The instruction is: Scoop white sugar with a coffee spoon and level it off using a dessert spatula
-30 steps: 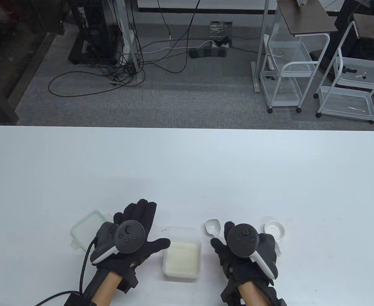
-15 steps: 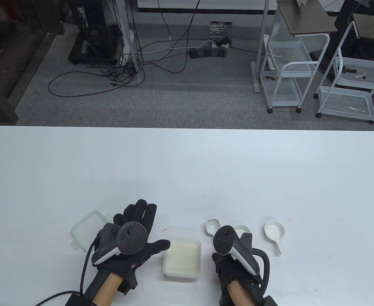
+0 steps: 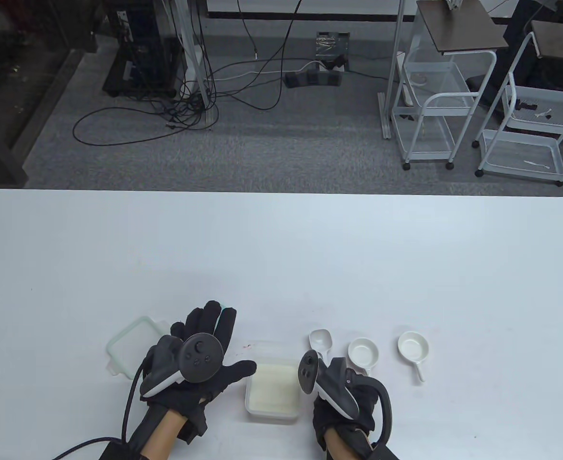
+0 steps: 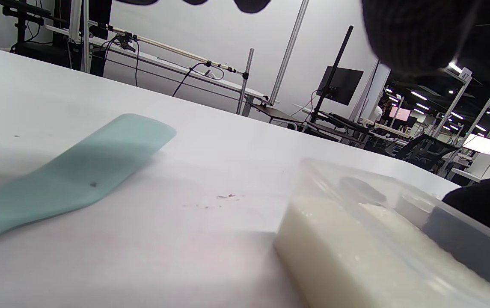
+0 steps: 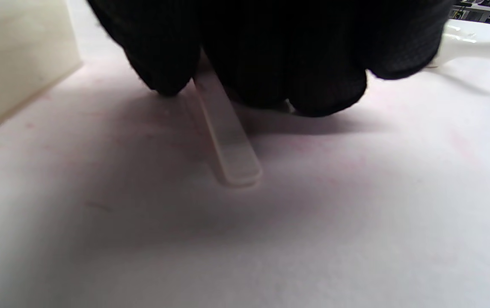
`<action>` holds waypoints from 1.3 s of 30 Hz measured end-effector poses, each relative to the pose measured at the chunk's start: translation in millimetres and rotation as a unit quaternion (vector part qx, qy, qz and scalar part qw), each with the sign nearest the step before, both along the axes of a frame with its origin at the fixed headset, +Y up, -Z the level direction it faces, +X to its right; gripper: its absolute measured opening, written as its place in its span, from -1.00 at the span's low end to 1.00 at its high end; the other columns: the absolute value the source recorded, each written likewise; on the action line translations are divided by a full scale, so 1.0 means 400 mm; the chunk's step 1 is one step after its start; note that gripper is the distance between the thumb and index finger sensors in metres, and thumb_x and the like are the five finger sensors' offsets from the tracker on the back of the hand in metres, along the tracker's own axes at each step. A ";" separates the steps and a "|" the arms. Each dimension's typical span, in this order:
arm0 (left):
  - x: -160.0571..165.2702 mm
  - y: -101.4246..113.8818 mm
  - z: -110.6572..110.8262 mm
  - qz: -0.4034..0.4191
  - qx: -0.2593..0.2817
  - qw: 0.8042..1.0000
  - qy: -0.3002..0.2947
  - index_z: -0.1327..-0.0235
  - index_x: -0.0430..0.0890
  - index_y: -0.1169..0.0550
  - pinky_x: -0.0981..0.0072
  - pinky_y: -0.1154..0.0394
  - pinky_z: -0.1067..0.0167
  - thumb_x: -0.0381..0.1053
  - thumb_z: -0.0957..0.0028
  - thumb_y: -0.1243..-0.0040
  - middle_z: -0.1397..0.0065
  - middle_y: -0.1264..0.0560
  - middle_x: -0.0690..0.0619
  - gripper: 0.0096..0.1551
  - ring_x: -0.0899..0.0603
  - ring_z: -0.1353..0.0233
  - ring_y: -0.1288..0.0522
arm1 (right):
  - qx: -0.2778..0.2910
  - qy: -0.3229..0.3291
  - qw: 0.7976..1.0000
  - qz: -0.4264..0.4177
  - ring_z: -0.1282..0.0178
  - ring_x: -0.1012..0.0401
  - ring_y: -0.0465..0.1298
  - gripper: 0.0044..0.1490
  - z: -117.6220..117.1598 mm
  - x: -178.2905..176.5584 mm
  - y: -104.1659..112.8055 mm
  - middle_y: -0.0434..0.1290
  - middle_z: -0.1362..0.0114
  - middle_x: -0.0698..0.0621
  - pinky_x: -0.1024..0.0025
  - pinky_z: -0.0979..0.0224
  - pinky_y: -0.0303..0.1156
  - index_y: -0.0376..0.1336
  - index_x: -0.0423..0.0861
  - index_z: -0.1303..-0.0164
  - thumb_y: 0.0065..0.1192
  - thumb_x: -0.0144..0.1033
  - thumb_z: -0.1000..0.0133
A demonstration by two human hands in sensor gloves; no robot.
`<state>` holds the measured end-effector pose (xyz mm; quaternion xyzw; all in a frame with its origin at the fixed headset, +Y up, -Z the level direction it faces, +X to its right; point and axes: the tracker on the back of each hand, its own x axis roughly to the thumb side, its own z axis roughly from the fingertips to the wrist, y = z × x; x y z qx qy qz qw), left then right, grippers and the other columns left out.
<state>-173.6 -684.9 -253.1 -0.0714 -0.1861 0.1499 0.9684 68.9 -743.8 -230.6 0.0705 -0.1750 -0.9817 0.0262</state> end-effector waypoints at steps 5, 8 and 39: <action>0.000 0.000 -0.001 0.001 0.000 1.000 0.000 -0.79 -0.22 0.02 -0.72 0.02 -0.36 0.52 0.00 -0.13 -0.79 0.14 -0.45 0.33 -0.67 -0.64 0.00 | 0.000 -0.017 0.999 -0.032 -0.16 -0.15 0.56 -0.44 -0.004 0.018 0.004 0.55 -0.19 -0.23 -0.22 -0.26 0.48 0.32 -0.27 -0.32 0.37 -0.27 -0.20; 0.000 0.000 -0.001 0.000 -0.001 1.000 0.000 -0.79 -0.22 0.02 -0.72 0.02 -0.36 0.52 0.00 -0.13 -0.79 0.14 -0.45 0.33 -0.67 -0.64 0.01 | 0.001 -0.020 0.999 -0.047 -0.16 -0.15 0.57 -0.45 -0.005 0.026 0.011 0.56 -0.19 -0.22 -0.22 -0.25 0.50 0.34 -0.27 -0.31 0.39 -0.27 -0.20; 0.006 0.000 0.003 0.005 0.000 1.000 -0.007 -0.79 -0.21 0.02 -0.72 0.02 -0.36 0.51 0.00 -0.14 -0.79 0.14 -0.46 0.33 -0.67 -0.64 0.01 | 0.197 -0.006 0.919 -0.341 0.12 0.00 0.73 -0.50 0.028 0.154 0.232 0.65 -0.08 -0.22 0.21 0.10 0.76 0.45 -0.23 -0.23 0.51 -0.39 -0.10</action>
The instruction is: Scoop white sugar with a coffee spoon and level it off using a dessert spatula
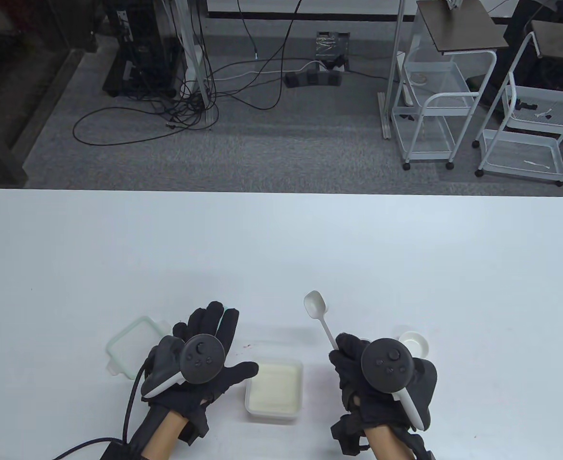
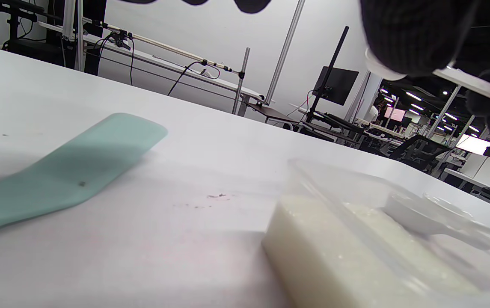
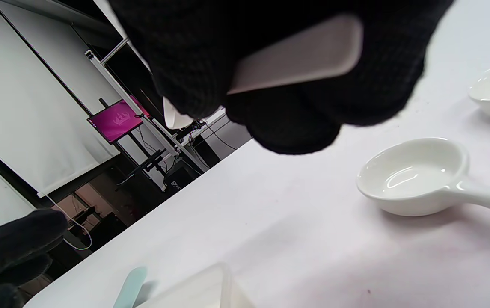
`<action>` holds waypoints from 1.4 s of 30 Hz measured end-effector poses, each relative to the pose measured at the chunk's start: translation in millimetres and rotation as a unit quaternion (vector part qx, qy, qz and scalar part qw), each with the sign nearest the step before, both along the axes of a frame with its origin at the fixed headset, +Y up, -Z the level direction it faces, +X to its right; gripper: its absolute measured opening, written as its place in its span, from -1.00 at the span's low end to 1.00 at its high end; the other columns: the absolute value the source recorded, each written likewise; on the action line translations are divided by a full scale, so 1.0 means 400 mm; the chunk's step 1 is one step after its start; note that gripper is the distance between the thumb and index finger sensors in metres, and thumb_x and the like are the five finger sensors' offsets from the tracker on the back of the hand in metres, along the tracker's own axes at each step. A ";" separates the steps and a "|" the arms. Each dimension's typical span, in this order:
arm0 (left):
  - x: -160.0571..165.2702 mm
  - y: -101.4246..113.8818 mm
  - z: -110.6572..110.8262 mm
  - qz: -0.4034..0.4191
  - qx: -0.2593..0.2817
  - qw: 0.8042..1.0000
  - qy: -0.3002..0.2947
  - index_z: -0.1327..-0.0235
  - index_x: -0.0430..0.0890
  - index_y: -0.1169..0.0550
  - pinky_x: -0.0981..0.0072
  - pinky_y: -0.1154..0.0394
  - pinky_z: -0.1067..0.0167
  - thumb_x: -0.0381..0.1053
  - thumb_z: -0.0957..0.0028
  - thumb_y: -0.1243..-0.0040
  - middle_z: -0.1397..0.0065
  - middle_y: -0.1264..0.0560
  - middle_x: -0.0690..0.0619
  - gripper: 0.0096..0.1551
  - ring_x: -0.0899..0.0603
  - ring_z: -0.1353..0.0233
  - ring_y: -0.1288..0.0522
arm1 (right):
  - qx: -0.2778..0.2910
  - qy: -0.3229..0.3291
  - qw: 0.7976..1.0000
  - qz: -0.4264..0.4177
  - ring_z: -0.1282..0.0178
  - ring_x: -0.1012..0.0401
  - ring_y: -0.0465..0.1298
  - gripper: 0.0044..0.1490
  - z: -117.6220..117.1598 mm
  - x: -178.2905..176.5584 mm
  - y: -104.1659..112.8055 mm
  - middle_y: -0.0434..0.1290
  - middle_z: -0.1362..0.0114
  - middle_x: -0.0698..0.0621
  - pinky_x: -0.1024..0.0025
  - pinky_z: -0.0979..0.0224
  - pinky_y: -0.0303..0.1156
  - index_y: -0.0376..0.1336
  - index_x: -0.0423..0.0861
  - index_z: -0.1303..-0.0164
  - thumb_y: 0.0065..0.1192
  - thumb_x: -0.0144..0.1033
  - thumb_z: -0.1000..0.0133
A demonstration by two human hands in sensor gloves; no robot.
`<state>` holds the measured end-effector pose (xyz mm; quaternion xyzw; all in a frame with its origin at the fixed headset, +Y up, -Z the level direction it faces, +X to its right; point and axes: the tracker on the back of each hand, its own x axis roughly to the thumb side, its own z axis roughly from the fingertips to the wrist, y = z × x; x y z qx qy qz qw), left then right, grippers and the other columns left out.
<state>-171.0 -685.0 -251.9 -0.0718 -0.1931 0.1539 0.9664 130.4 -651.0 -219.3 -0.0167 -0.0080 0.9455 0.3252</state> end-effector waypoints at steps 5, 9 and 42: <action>0.007 -0.003 0.003 -0.005 -0.003 1.000 -0.006 -0.79 -0.21 0.01 -0.72 0.02 -0.37 0.51 0.00 -0.13 -0.79 0.13 -0.45 0.32 -0.67 -0.64 0.01 | -0.001 0.029 0.999 -0.014 0.09 -0.02 0.73 -0.51 0.001 0.005 0.012 0.66 -0.09 -0.22 0.18 0.06 0.75 0.46 -0.21 -0.21 0.54 -0.41 -0.08; 0.021 -0.004 0.007 -0.012 -0.001 1.000 -0.022 -0.79 -0.21 0.01 -0.71 0.00 -0.38 0.51 0.01 -0.13 -0.79 0.11 -0.44 0.32 -0.67 -0.65 0.00 | 0.024 0.059 0.998 -0.004 0.06 -0.04 0.71 -0.53 0.007 0.008 0.033 0.65 -0.10 -0.22 0.15 0.03 0.73 0.47 -0.18 -0.20 0.54 -0.42 -0.08; 0.098 -0.120 0.000 -0.006 -0.117 0.986 -0.120 -0.79 -0.14 -0.05 -0.67 -0.07 -0.41 0.59 0.28 -0.33 -0.81 -0.15 -0.24 0.51 -0.57 -0.67 -0.17 | 0.023 0.233 0.923 0.304 -0.11 -0.07 0.65 -0.52 0.040 -0.155 -0.005 0.61 -0.22 -0.17 0.07 -0.15 0.60 0.49 -0.09 -0.20 0.55 -0.50 -0.04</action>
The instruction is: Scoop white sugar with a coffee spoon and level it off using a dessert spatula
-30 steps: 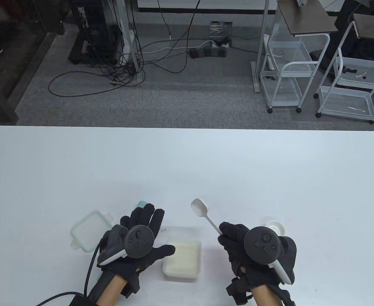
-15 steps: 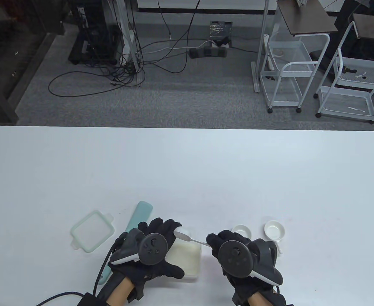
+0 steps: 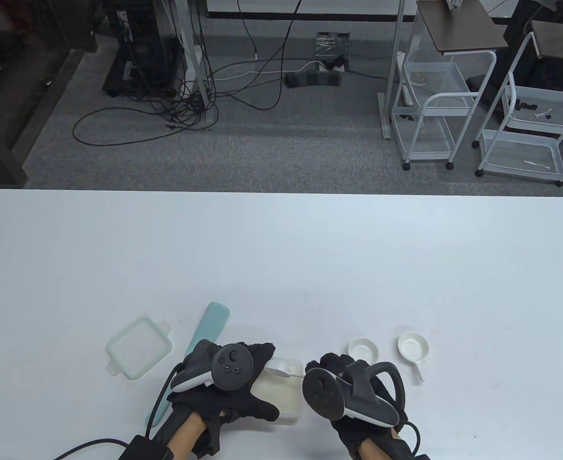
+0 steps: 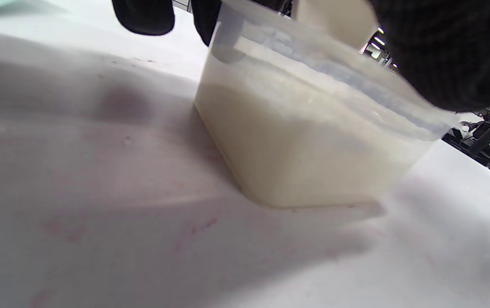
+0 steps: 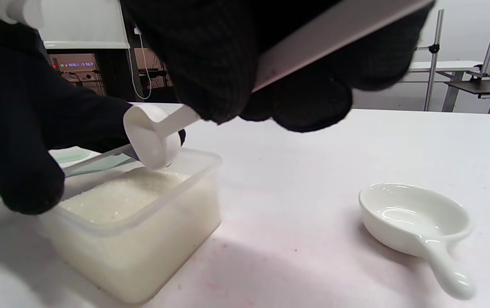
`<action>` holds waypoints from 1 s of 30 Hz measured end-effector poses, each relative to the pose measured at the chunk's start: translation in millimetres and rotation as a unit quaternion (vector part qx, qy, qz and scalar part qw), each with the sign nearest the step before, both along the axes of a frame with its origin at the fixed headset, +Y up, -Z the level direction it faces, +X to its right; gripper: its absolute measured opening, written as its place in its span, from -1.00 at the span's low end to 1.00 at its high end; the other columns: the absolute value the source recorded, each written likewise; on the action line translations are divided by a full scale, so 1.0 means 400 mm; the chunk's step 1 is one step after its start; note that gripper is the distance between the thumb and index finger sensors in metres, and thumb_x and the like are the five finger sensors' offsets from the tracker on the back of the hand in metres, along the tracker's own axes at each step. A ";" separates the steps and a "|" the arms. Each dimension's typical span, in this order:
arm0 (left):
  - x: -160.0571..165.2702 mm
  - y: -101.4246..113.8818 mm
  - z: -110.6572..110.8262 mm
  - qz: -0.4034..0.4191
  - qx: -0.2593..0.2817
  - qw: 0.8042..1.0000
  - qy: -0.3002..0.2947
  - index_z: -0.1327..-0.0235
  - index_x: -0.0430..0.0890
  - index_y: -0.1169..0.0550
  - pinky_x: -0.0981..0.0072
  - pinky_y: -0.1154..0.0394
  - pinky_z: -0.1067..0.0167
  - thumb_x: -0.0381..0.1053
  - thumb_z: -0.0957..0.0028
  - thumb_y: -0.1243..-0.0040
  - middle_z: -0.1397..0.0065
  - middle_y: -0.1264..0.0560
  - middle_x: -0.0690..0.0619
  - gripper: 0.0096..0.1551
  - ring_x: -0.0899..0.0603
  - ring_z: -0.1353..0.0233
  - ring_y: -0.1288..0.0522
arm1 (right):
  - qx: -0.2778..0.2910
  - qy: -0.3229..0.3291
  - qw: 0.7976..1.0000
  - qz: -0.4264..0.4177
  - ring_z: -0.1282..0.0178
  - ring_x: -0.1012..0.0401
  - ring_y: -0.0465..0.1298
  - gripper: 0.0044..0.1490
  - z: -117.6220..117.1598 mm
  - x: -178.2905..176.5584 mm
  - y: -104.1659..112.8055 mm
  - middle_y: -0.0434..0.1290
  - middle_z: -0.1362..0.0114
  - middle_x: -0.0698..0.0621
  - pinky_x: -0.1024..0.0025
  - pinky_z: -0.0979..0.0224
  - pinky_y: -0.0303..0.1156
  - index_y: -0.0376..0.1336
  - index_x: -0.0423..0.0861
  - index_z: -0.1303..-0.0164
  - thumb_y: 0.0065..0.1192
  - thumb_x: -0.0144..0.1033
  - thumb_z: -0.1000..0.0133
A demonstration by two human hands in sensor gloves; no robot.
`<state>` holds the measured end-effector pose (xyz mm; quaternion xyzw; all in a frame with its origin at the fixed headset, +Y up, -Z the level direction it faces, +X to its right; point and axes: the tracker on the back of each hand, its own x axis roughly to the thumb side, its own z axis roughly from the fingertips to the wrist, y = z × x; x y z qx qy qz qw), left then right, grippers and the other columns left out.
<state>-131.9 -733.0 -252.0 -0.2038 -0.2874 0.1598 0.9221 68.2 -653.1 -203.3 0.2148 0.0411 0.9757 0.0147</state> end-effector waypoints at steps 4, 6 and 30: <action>-0.001 0.000 0.001 0.004 -0.004 1.000 0.003 -0.80 -0.14 -0.04 -0.67 -0.07 -0.41 0.59 0.28 -0.32 -0.81 -0.15 -0.21 0.51 -0.57 -0.67 -0.18 | 0.027 0.010 0.999 0.021 -0.11 -0.06 0.65 -0.51 0.001 -0.014 -0.010 0.61 -0.22 -0.16 0.08 -0.15 0.60 0.49 -0.08 -0.20 0.55 -0.50 -0.04; -0.002 0.001 0.002 0.004 -0.006 1.000 0.004 -0.80 -0.14 -0.04 -0.67 -0.07 -0.41 0.59 0.27 -0.32 -0.82 -0.14 -0.21 0.50 -0.56 -0.67 -0.17 | 0.029 0.011 0.999 0.024 -0.11 -0.07 0.64 -0.51 0.000 -0.016 -0.018 0.60 -0.23 -0.17 0.08 -0.15 0.59 0.49 -0.08 -0.21 0.54 -0.51 -0.04; 0.004 0.002 0.004 -0.021 0.000 1.000 -0.001 -0.80 -0.14 -0.02 -0.68 -0.07 -0.41 0.60 0.26 -0.27 -0.82 -0.12 -0.24 0.49 -0.58 -0.67 -0.17 | -0.235 -0.046 0.954 -0.181 -0.02 -0.10 0.62 -0.50 -0.061 0.075 -0.077 0.57 -0.22 -0.30 0.14 -0.04 0.58 0.42 -0.25 -0.32 0.38 -0.56 -0.14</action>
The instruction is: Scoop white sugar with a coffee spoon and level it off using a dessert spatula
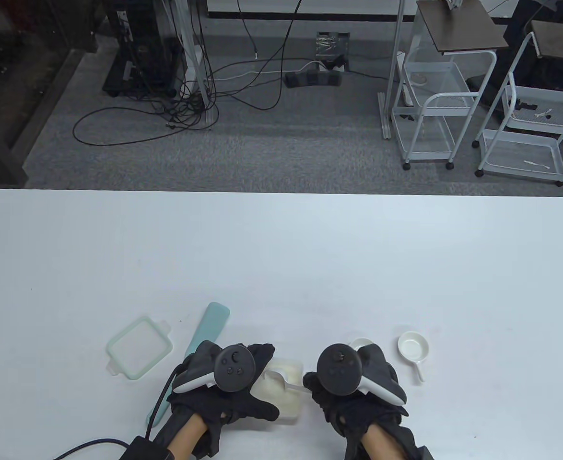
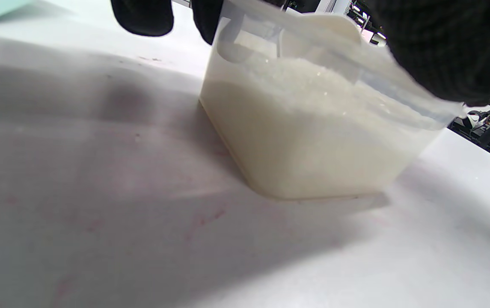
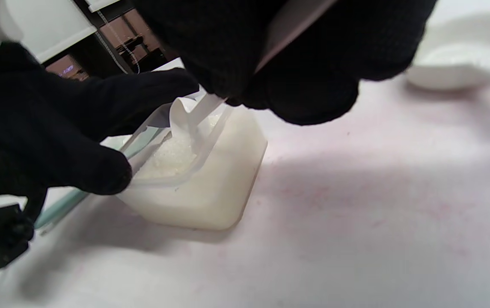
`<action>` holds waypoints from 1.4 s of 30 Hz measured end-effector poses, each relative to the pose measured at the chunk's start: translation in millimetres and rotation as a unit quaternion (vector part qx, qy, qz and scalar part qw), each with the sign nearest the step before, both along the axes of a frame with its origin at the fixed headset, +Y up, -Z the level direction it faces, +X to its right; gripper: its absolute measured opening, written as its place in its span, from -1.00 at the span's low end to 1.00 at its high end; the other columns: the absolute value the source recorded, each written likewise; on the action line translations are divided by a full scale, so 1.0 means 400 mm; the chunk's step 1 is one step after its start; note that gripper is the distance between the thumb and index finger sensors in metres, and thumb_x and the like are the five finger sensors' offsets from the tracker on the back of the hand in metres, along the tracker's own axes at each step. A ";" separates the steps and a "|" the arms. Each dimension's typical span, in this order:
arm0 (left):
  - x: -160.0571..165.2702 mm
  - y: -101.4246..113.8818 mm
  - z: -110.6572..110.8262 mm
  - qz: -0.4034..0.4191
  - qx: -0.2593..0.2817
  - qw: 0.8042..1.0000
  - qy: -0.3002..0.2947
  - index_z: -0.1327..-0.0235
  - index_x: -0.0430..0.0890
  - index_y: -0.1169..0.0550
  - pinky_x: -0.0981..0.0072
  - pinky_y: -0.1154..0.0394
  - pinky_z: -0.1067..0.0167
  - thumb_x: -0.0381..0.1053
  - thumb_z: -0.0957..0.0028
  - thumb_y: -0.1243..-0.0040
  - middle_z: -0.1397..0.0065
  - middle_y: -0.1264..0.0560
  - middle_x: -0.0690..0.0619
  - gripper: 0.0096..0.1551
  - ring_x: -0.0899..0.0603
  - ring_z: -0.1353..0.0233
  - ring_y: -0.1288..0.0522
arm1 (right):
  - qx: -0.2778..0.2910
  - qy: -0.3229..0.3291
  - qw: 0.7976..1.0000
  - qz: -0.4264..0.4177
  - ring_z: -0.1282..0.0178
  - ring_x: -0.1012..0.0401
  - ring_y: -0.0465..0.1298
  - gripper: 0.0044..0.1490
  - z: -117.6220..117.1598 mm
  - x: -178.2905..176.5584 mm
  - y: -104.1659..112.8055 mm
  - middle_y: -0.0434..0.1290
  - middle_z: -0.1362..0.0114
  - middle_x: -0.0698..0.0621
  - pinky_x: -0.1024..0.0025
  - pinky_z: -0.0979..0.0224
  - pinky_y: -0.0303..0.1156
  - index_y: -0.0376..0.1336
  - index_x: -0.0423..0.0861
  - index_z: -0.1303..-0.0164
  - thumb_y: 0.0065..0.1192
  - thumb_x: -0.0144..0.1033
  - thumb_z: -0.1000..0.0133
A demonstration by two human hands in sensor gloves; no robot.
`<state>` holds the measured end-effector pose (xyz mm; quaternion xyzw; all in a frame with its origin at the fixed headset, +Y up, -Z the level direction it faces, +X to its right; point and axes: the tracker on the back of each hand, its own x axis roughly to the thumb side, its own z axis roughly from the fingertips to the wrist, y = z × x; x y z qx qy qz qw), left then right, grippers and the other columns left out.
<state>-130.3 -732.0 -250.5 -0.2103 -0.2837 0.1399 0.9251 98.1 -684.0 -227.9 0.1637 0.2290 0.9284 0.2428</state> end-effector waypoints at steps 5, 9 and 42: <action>0.002 0.001 0.001 -0.002 0.003 1.000 -0.001 -0.80 -0.15 -0.02 -0.68 -0.07 -0.41 0.59 0.25 -0.27 -0.82 -0.13 -0.23 0.49 -0.57 -0.67 -0.17 | -0.100 -0.052 0.988 -0.109 -0.03 -0.13 0.61 -0.50 -0.024 0.074 -0.034 0.55 -0.22 -0.34 0.13 -0.05 0.58 0.41 -0.29 -0.33 0.37 -0.59 -0.15; 0.006 0.003 0.002 -0.004 0.007 1.000 -0.006 -0.79 -0.17 -0.04 -0.53 -0.17 -0.46 0.57 0.25 -0.28 -0.80 -0.15 -0.28 0.48 -0.52 -0.65 -0.24 | -0.129 -0.058 0.978 -0.157 -0.03 -0.13 0.61 -0.50 -0.030 0.104 -0.038 0.55 -0.22 -0.34 0.14 -0.04 0.58 0.41 -0.31 -0.33 0.37 -0.59 -0.16; -0.212 0.080 -0.018 -0.198 -0.063 0.923 0.323 -0.65 -0.28 -0.33 -0.18 -0.62 -0.26 0.22 -0.18 -0.27 -0.55 -0.48 -0.31 -0.08 -0.28 -0.36 -0.64 | -0.129 -0.063 0.955 -0.259 -0.06 -0.14 0.58 -0.49 -0.027 0.145 -0.015 0.52 -0.24 -0.35 0.13 -0.05 0.56 0.38 -0.33 -0.37 0.32 -0.58 -0.19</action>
